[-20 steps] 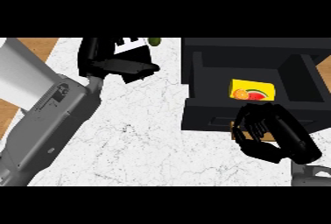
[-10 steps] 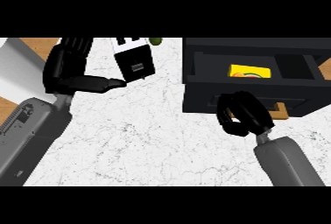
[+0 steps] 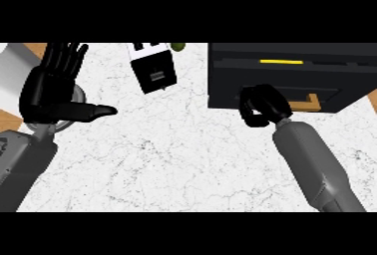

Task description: Pick up the cup, place it into the drawer and close the drawer

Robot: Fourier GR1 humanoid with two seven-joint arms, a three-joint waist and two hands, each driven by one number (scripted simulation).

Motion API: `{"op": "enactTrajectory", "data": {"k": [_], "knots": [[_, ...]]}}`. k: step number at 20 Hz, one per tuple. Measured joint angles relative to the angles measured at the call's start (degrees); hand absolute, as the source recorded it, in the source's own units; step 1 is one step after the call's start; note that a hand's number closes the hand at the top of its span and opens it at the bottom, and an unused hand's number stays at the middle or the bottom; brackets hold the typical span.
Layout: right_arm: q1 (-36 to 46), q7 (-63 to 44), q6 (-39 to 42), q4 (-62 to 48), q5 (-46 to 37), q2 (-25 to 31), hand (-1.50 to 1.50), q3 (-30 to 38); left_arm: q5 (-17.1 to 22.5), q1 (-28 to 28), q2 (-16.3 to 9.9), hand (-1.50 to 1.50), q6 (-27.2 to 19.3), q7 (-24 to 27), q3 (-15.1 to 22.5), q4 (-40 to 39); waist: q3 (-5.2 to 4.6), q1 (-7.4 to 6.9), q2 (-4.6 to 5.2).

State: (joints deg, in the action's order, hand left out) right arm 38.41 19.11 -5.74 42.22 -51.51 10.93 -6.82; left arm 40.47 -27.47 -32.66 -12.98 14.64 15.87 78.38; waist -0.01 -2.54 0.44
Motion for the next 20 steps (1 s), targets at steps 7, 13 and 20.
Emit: {"op": "enactTrajectory", "data": {"k": [7,13,20], "knots": [[9.61,6.44,-0.32,-16.16,1.64,1.32,1.5,4.82,-0.07,1.52,-0.16,-1.5,2.86,0.45,-1.5,-0.04,-0.04,-1.15,0.23],[11.66,10.37,2.33,-21.35,3.6,2.23,1.5,7.0,0.49,2.56,-0.04,-1.5,5.68,0.64,-1.67,0.36,-0.24,-2.04,-0.11],[12.48,14.97,5.95,-23.44,5.44,3.54,1.5,8.62,0.38,3.33,1.02,-1.5,7.37,1.4,-1.13,0.19,-0.34,-2.74,0.08]]}}
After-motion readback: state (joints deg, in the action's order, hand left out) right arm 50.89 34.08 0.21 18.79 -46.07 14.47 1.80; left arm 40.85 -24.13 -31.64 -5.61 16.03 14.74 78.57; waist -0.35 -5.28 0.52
